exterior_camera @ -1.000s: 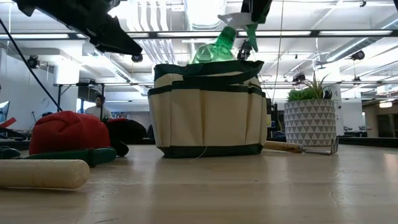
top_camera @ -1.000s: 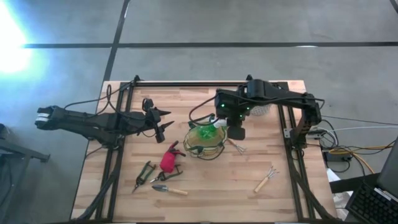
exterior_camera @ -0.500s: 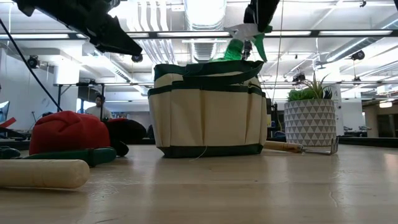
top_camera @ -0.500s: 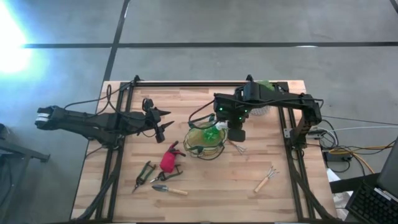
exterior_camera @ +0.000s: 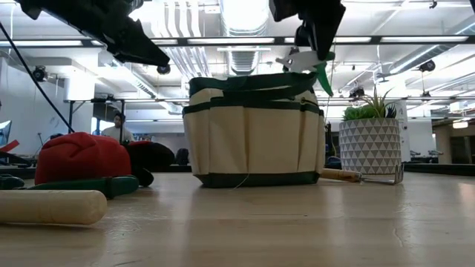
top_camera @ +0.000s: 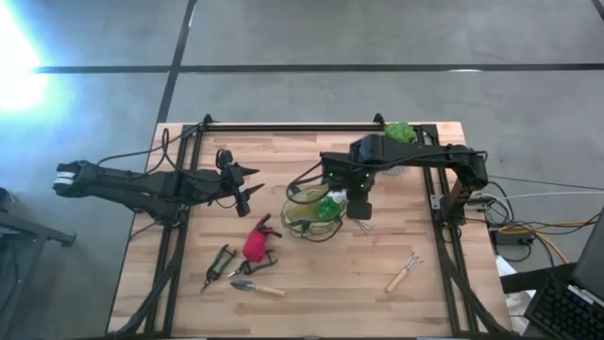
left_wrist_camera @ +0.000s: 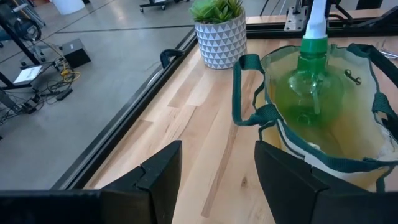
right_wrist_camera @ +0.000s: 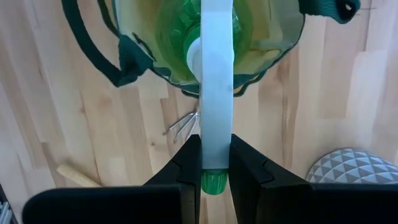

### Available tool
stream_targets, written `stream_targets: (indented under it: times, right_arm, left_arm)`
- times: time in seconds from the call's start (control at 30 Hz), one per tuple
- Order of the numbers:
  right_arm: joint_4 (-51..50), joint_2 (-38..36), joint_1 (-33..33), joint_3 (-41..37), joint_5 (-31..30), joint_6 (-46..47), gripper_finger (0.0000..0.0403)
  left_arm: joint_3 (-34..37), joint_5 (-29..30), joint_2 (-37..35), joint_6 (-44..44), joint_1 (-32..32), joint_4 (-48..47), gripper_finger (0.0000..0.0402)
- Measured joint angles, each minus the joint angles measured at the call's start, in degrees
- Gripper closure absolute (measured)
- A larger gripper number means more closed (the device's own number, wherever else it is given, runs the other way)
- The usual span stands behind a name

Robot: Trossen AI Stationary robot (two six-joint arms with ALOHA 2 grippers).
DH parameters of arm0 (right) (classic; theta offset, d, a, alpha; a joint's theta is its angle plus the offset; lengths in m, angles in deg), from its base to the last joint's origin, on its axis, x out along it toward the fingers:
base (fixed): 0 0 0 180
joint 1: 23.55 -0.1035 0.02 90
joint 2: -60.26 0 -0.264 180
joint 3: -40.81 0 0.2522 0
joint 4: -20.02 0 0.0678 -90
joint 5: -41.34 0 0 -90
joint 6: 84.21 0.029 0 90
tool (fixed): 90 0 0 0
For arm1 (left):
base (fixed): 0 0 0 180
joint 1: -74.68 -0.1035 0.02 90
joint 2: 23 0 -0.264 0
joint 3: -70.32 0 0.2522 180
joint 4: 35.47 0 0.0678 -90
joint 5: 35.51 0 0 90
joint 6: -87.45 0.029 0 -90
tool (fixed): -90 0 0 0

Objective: Pick & Place Garden tools in Gardening bag
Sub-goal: Put the green spray bottle into the light brown gardening bag

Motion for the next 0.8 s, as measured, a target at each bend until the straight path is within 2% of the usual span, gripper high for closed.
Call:
stream_targets:
  times: [0.4,0.8]
  right_arm:
    - [2.66,0.0,0.0,-4.09,0.43,0.17,0.0363]
    - [3.04,0.0,0.0,-4.34,0.63,0.2,0.0362]
  left_arm:
    - [0.0,0.01,0.0,0.0,0.0,0.02,0.0197]
    - [0.0,0.02,0.0,0.0,-0.02,0.02,0.0197]
